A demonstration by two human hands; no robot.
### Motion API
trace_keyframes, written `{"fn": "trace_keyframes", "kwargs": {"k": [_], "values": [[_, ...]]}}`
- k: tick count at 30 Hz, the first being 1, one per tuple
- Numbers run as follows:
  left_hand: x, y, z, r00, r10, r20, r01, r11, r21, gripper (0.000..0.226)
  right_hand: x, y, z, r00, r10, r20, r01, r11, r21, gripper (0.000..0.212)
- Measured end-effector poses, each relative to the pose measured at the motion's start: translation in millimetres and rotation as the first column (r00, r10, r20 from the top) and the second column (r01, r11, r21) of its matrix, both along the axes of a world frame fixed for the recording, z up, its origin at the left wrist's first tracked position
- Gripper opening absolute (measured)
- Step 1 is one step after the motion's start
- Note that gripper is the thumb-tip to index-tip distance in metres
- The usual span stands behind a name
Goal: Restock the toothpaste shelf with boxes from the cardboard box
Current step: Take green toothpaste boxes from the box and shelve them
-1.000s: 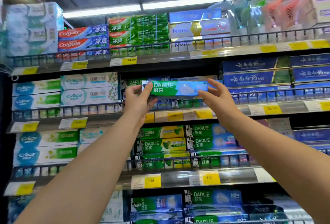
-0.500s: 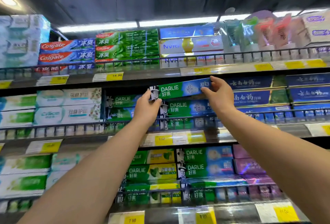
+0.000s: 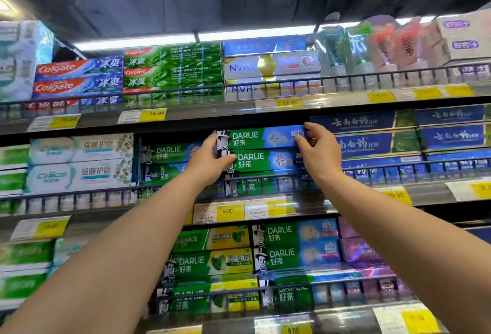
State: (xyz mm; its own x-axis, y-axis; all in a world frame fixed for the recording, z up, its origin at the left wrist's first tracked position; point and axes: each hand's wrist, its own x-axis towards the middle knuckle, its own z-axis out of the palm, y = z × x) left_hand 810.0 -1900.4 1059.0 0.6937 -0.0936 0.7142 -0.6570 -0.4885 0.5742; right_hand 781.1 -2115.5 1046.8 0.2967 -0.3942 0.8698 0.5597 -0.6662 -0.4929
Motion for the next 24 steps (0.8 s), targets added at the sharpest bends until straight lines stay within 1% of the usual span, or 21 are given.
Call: {"fn": "trace_keyframes", "kwargs": {"k": [4,8,10,11,14,17,21,23,24], "values": [[-3.9,8.4,2.3,1.000,-0.004,-0.018,0.004,0.999,-0.039,0.070,-2.1,4.6,-0.6,0.999,0.051,-0.004,-0.050,0.997,0.053,0.043],[-3.4,9.6,1.2,0.997,0.081,0.005,-0.081,0.995,-0.058,0.061,-3.0,5.5,-3.4,0.996,0.079,-0.048,-0.073,0.990,0.119,0.046],[-2.7,9.4,-1.4,0.991,0.126,0.043,-0.121,0.986,-0.115,0.057,-1.9,5.2,-3.8,0.995,0.079,-0.064,-0.069,0.988,0.138,0.042],[-1.3,9.8,-2.5,0.990,0.127,0.061,-0.116,0.979,-0.165,0.053,-1.3,5.4,-3.9,0.994,0.083,-0.069,-0.072,0.987,0.147,0.040],[4.5,9.0,-4.6,0.997,0.049,0.060,-0.025,0.938,-0.346,0.035,-1.8,5.3,-4.2,0.990,0.123,-0.065,-0.108,0.975,0.194,0.037],[5.9,6.9,-6.2,1.000,-0.024,0.009,0.025,0.861,-0.507,0.020,-2.0,4.1,-4.3,0.984,0.171,-0.044,-0.154,0.953,0.263,0.034],[10.4,4.6,-6.1,0.999,-0.036,-0.026,0.016,0.830,-0.558,0.013,-1.1,1.6,-1.7,0.987,0.156,-0.047,-0.132,0.938,0.322,0.029],[12.4,5.0,-4.3,0.998,-0.045,-0.042,0.012,0.816,-0.578,0.008,-1.7,2.0,-0.2,0.988,0.146,-0.052,-0.123,0.941,0.316,0.028],[13.1,4.8,-3.8,0.998,-0.053,-0.043,0.018,0.808,-0.588,0.009,-2.5,2.4,-0.1,0.989,0.140,-0.055,-0.117,0.946,0.303,0.028]]}}
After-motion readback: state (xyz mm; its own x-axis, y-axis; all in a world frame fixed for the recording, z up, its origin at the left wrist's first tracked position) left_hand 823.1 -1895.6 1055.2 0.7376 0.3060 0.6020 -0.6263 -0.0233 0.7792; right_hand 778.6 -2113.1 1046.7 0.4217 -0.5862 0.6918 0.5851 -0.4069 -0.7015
